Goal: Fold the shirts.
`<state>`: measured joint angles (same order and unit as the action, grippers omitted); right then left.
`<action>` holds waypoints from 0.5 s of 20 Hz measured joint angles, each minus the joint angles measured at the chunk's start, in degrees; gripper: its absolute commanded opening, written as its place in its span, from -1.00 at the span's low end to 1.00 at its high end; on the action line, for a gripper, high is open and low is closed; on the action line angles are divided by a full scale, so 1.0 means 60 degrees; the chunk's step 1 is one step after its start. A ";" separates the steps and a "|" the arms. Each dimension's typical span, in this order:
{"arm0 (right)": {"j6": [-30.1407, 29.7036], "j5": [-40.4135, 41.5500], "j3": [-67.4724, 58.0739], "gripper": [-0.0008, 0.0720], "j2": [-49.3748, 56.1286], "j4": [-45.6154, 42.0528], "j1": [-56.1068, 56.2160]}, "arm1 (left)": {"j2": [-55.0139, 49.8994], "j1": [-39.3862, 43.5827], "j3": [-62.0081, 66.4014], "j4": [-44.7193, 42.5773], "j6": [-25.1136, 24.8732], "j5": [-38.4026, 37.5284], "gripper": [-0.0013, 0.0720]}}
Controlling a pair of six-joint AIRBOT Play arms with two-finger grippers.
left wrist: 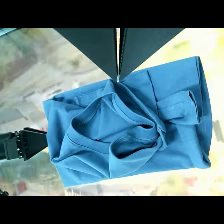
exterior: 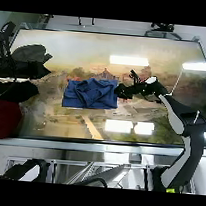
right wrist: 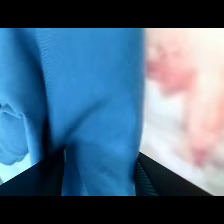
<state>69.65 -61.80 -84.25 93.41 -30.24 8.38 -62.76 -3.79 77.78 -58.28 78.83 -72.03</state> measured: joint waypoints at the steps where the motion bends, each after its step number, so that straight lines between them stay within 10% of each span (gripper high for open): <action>1: -0.0168 0.0000 0.0007 0.34 0.0015 0.0219 0.0022 | 0.0000 0.0000 0.0000 -0.0004 0.0000 0.0000 -0.93; 3: -0.0441 -0.0022 0.0011 0.14 0.0040 0.0732 0.0066 | 0.0000 0.0000 0.0000 -0.0004 0.0000 0.0000 -0.93; 4: -0.0561 -0.0062 0.0004 -0.51 0.0036 0.0991 0.0102 | 0.0000 0.0000 0.0000 -0.0004 0.0000 0.0000 -0.93; 6: -0.0805 -0.0124 0.0004 -0.93 0.0036 0.1253 0.0197 | 0.0000 0.0000 0.0000 -0.0007 0.0000 0.0000 -0.93; 10: -0.1410 -0.0342 -0.0208 -0.94 -0.0106 0.1923 0.0233 | 0.0000 0.0000 0.0000 -0.0015 0.0000 0.0000 -0.93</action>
<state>61.19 -63.86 -85.49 92.77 -18.70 9.78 -62.76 -3.79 77.78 -58.37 78.83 -72.03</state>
